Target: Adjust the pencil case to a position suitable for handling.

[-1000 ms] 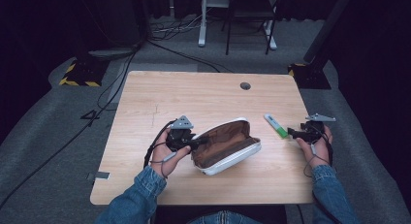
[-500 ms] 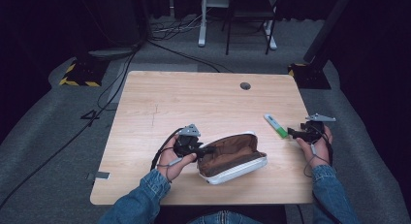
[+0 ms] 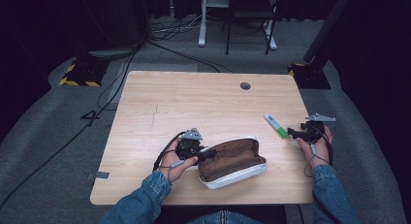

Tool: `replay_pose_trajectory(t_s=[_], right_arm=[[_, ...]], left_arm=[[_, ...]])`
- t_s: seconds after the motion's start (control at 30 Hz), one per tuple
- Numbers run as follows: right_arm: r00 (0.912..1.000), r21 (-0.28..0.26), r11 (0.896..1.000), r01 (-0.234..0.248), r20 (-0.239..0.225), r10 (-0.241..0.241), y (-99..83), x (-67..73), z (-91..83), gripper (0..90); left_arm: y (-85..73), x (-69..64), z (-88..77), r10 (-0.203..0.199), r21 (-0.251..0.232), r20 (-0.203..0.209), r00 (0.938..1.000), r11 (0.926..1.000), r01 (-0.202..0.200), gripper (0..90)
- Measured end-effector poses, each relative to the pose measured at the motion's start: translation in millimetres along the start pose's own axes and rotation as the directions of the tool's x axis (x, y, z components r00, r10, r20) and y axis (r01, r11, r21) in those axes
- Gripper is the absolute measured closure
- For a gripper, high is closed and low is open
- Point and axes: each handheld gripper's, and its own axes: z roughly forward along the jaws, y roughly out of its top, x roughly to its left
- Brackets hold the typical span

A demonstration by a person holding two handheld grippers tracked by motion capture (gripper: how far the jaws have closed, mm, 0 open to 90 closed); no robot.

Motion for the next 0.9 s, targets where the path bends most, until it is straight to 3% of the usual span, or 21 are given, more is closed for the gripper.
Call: replay_pose_trajectory(t_s=[0.27, 0.43, 0.47, 0.63, 0.9], right_arm=[[1.0, 0.0, 1.0, 0.0, 0.0, 0.0, 0.0, 0.0, 0.0, 29.2], [1.0, 0.0, 1.0, 0.0, -0.001, 0.0, 0.0, 0.0, 0.0, 29.2], [1.0, 0.0, 1.0, -0.001, -0.001, 0.001, 0.0, 0.0, 0.0, 29.2], [1.0, 0.0, 1.0, 0.0, -0.001, 0.0, 0.0, -0.1, 0.0, 29.1], [1.0, 0.001, 1.0, 0.001, -0.002, -0.001, 0.0, 0.0, 0.0, 29.1]], left_arm=[[-2.4, 0.9, -1.3, 0.008, 0.009, -0.027, 0.9996, 0.9999, -0.008, 78.9], [-2.7, 1.3, -1.1, 0.018, 0.01, -0.044, 0.9989, 0.9998, -0.018, 70.2], [-2.6, 1.6, -0.9, 0.022, 0.008, -0.067, 0.9975, 0.9997, -0.022, 60.9], [-2.3, 3.1, -1.5, 0.016, -0.008, -0.098, 0.9951, 0.9998, -0.016, 48.8], [-1.8, 7.7, -3.7, 0.012, -0.04, -0.137, 0.9904, 0.999, -0.018, 39.3]])
